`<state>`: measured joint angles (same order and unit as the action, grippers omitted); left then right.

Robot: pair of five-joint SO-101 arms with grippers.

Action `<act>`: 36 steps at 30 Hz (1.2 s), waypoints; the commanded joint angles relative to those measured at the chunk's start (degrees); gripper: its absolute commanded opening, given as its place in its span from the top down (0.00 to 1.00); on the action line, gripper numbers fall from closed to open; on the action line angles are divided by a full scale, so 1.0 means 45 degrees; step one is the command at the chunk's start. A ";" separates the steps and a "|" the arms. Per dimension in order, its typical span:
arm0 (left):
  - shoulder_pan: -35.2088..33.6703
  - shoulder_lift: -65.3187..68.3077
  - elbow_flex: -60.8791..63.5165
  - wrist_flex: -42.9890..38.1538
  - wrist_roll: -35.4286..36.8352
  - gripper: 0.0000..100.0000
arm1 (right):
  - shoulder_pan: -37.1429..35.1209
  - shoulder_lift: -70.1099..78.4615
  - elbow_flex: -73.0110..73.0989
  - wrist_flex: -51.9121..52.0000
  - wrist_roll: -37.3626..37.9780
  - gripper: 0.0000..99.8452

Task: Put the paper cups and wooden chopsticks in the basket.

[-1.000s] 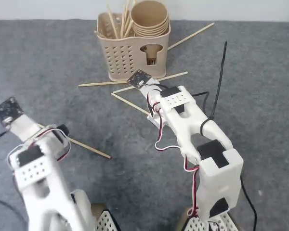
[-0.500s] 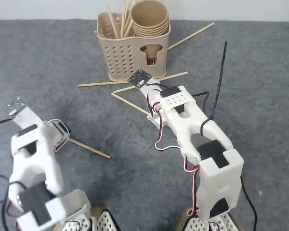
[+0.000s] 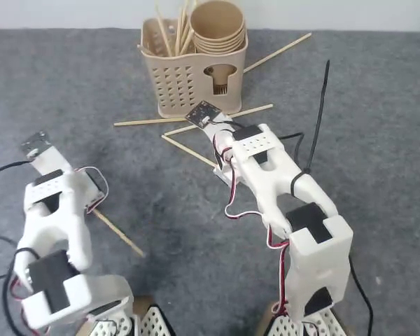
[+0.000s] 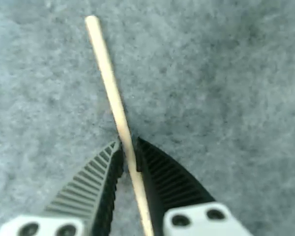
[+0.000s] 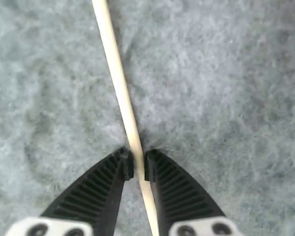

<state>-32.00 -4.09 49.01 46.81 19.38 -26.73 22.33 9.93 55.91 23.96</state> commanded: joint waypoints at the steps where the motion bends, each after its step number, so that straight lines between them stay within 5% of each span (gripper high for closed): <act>1: 0.0078 -0.0059 -0.0303 0.0254 -0.0156 0.99 | -0.0049 -0.0654 0.0488 0.0303 -0.0234 0.99; 8: 0.0059 -0.1172 -0.1045 0.1739 -0.1153 0.99 | -0.0147 -0.3136 0.1504 0.0264 -0.0723 0.99; 21: 0.0821 -0.9475 -0.1885 0.3458 -0.1172 0.99 | -0.1319 -1.1067 0.5724 0.0244 -0.0938 0.99; 29: 0.1114 -0.9397 -0.4444 0.3712 -0.1094 0.99 | -0.1846 -1.5463 0.6505 0.0303 -0.0996 0.99; 36: 0.1114 -0.7756 -0.6085 0.3712 -0.0938 0.99 | -0.1924 -1.4271 0.7346 -0.1280 -0.2305 0.99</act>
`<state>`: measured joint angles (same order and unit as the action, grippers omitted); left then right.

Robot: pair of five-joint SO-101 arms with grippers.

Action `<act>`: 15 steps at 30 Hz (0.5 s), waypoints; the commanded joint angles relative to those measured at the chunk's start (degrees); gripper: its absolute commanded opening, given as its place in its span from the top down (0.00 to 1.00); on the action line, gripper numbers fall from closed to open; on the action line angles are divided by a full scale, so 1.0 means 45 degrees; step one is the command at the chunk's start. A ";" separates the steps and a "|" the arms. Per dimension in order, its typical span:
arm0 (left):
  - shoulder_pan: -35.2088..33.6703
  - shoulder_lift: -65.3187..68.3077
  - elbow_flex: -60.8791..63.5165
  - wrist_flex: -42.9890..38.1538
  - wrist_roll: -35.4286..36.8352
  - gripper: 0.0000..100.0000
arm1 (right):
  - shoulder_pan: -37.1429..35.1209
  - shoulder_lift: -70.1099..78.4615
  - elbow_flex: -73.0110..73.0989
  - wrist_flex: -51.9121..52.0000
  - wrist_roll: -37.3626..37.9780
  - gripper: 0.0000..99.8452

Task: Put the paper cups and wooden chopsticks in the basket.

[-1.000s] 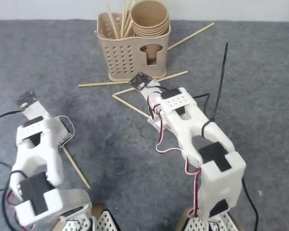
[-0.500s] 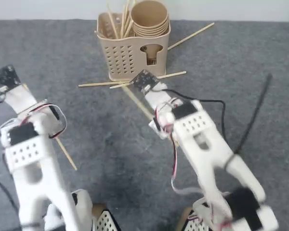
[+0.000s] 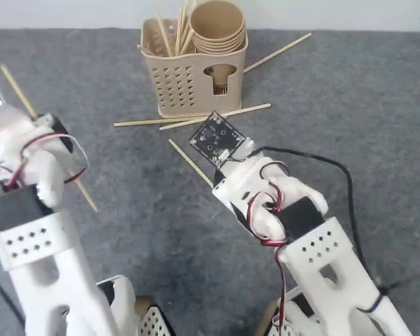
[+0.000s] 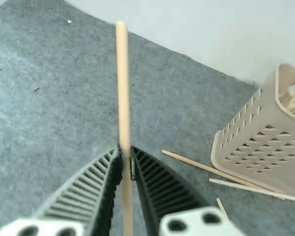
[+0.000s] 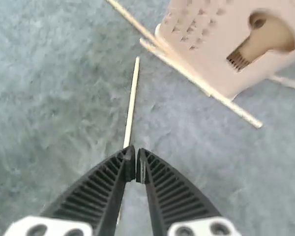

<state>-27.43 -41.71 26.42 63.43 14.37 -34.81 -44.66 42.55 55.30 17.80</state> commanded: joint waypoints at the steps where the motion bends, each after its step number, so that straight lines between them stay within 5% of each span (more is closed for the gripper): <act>1: 0.0117 0.0879 -0.1299 0.0020 0.0449 0.99 | -0.0147 0.1162 0.0176 -0.1631 -0.1172 0.99; 9: 0.2051 0.3341 -0.4386 -0.1446 0.0899 0.99 | -0.0752 0.7238 -0.1114 -0.3468 -0.1114 0.85; 15: 0.3575 0.4845 -0.5187 -0.4786 -0.0293 0.99 | -0.0303 1.0383 -0.3067 -0.3487 -0.1055 0.91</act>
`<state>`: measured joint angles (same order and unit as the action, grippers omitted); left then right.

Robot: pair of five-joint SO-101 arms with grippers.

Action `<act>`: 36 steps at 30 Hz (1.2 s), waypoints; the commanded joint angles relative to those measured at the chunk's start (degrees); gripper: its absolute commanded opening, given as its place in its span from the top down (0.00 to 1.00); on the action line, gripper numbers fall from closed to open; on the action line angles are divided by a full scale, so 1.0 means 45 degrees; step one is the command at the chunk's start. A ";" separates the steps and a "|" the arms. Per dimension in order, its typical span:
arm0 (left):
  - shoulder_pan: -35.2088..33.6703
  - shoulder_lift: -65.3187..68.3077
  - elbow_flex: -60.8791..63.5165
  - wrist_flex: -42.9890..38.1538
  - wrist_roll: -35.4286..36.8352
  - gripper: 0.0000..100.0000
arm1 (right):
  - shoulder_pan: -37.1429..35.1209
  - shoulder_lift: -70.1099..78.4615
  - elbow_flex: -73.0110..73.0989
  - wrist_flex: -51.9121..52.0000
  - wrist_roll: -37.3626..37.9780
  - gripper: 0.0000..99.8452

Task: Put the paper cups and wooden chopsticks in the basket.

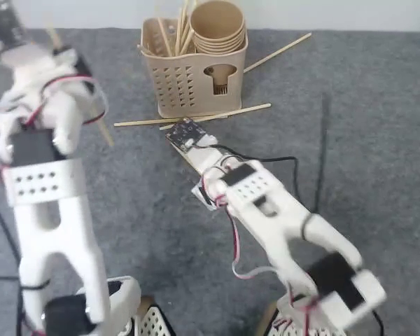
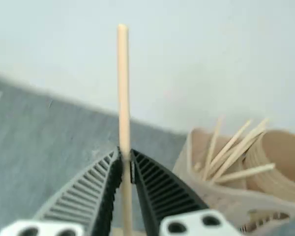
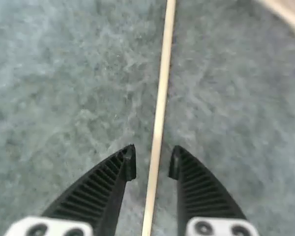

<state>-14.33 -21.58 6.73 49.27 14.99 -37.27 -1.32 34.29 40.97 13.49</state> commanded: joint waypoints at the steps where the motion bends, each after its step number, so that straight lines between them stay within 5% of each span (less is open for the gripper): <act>1: 0.0879 0.0625 -0.0830 -0.2227 -0.0547 0.99 | 0.0283 0.1065 -0.1465 -0.0303 -0.0098 0.91; 21: 0.1993 0.5255 -0.0850 -0.9573 -0.0742 0.99 | 0.0635 0.3741 -0.3106 -0.0225 0.0547 0.92; 36: 0.2422 0.6662 -0.3096 -0.9592 -0.0742 0.99 | 0.0420 0.3858 -0.3048 0.0127 0.0430 0.99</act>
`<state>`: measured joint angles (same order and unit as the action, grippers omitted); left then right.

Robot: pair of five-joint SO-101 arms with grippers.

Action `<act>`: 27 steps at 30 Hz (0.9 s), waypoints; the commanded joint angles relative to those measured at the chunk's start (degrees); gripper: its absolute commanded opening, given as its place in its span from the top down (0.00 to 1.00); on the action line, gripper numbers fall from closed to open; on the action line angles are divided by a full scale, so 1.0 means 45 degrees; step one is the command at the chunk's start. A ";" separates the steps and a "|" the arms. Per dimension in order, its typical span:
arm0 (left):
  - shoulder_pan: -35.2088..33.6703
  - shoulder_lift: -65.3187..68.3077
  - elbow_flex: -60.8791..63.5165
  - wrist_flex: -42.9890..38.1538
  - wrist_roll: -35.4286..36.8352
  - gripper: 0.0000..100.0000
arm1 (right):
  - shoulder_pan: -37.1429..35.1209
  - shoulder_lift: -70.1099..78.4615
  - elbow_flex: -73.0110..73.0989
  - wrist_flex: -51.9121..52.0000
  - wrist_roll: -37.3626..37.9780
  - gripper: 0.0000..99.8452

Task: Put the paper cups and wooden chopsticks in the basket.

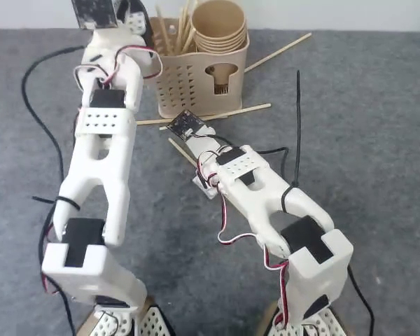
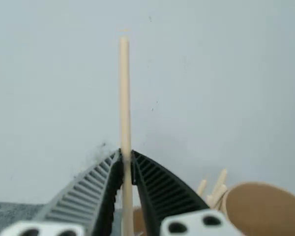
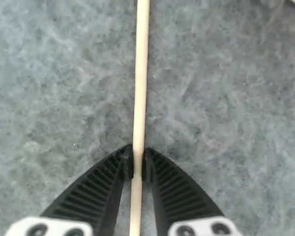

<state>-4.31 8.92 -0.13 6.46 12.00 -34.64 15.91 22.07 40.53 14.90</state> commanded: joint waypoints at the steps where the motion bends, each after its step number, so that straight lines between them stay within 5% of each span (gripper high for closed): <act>1: 0.0195 -0.0156 -0.1905 0.0293 -0.0078 0.99 | -0.0147 0.0029 -0.0332 0.0244 0.0117 0.99; 6: 0.0176 -0.0723 -0.3565 0.2989 -0.0078 0.99 | -0.0147 0.0029 -0.0332 0.0244 0.0098 0.99; 11: 0.0176 -0.1114 -0.4542 0.3536 -0.0098 0.99 | -0.0147 0.0029 -0.0332 0.0186 0.0098 0.99; 27: 0.1016 0.2208 -0.6750 -0.0137 -0.0156 0.99 | -0.0147 0.0010 -0.0313 0.0186 0.0098 0.99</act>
<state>0.09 16.13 -26.68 7.96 12.09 -34.64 15.91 21.98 40.79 14.90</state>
